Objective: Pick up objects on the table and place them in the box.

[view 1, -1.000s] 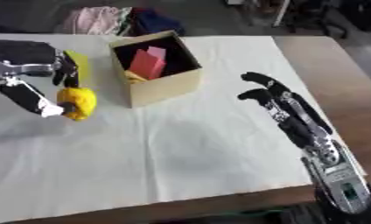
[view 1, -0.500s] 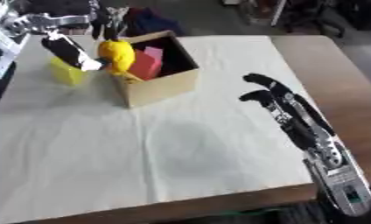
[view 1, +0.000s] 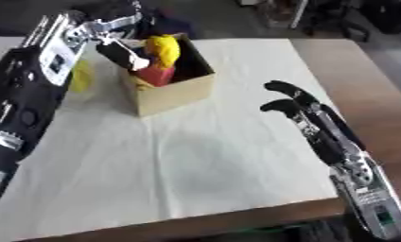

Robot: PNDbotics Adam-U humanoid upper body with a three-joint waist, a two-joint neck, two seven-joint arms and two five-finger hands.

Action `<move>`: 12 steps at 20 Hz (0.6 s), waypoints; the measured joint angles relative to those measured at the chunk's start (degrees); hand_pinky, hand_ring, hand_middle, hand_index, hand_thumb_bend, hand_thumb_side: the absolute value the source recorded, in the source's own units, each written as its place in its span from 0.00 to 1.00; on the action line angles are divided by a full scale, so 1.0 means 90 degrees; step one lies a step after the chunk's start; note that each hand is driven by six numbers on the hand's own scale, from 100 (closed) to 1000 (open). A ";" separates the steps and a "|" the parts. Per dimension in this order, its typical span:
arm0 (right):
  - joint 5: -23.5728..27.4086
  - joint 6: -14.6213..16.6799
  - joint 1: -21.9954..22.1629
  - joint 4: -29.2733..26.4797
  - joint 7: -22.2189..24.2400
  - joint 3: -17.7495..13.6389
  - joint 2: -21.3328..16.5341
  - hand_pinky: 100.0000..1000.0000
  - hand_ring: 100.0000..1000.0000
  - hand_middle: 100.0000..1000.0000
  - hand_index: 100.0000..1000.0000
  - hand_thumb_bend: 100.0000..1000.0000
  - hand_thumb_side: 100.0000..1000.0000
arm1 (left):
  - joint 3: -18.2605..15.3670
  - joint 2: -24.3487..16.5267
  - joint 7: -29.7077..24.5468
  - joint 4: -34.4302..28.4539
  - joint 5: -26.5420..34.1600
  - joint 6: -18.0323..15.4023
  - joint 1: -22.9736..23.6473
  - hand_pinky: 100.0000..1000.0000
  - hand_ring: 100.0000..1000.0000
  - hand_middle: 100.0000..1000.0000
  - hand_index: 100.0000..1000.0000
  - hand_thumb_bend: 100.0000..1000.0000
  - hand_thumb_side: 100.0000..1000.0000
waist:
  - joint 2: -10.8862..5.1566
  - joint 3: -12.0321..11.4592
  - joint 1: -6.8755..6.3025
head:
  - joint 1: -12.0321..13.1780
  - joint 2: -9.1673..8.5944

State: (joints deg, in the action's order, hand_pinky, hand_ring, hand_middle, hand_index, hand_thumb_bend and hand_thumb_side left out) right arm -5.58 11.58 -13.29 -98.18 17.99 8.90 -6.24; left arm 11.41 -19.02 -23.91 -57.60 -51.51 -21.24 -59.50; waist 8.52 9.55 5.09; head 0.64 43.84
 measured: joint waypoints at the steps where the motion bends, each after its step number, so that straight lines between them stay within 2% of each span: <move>1: 0.0014 -0.0002 -0.0011 0.0000 0.0012 0.0001 0.0005 0.86 0.72 0.89 0.92 0.00 0.81 | -0.0005 0.0050 0.0109 0.0003 -0.0108 0.0035 0.0027 0.73 0.58 0.63 0.81 0.22 0.13 | 0.0000 0.0010 0.0001 | 0.0004 0.0000; 8: 0.0033 -0.0015 -0.0034 0.0000 0.0037 0.0027 0.0053 0.86 0.72 0.89 0.92 0.00 0.81 | 0.0079 0.0219 0.0907 0.0198 -0.0903 0.0185 0.0183 0.80 0.72 0.78 0.88 0.31 0.17 | 0.0000 0.0065 0.0015 | 0.0031 0.0000; 12: 0.0034 -0.0015 -0.0034 0.0000 0.0041 0.0035 0.0057 0.86 0.72 0.89 0.92 0.00 0.80 | 0.0081 0.0219 0.1363 0.0395 -0.1357 0.0253 0.0224 0.80 0.72 0.78 0.89 0.25 0.13 | 0.0000 0.0051 0.0015 | 0.0023 0.0000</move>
State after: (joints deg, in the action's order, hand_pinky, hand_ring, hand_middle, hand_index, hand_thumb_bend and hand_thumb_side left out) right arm -5.27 11.44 -13.60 -98.18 18.35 9.21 -5.73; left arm 12.14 -17.05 -11.64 -54.05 -63.73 -18.97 -57.48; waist 8.52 10.01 5.23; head 0.85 43.84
